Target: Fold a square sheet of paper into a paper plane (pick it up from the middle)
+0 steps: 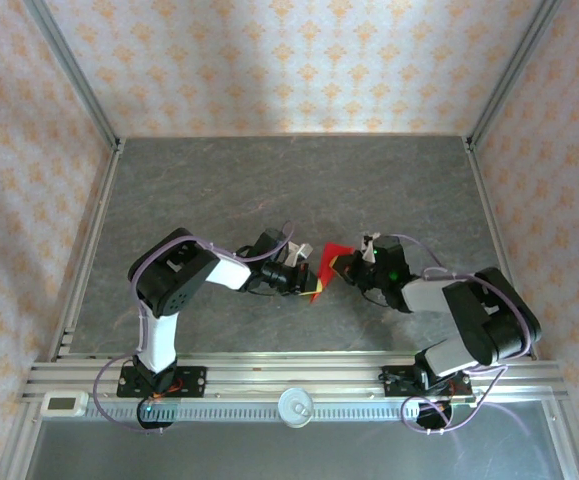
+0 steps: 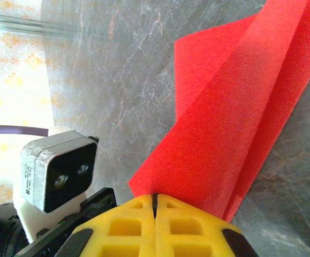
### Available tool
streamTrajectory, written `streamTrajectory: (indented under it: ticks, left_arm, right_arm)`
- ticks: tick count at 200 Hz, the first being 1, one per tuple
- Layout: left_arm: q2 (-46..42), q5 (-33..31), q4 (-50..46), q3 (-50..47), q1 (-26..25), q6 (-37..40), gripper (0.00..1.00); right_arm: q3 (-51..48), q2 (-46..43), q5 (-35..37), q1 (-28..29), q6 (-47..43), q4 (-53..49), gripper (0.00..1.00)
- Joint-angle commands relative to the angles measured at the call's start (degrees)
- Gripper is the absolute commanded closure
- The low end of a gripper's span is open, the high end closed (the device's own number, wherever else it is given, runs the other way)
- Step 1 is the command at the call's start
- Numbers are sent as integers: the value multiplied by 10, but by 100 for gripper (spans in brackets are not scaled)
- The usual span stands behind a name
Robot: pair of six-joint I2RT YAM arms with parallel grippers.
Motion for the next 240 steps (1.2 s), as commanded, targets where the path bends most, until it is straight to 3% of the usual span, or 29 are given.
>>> streamTrajectory:
  ticks: [1,54,117,240]
  left_arm:
    - [20,7,36,-4,1,-25,100]
    - [35,10,66,-2,4,-69,100]
    - [47,9,177,-38,13,-152,100]
    - [54,-3,187,-49,14,-172,100]
  right_arm:
    - [17,17,-7,-8,-13,25,100]
    - [27,50,-25,-17,-13,44,100]
    - [24,25,-25,-17,-45,-5,99]
    - [54,77,-35,-27,-49,9,100]
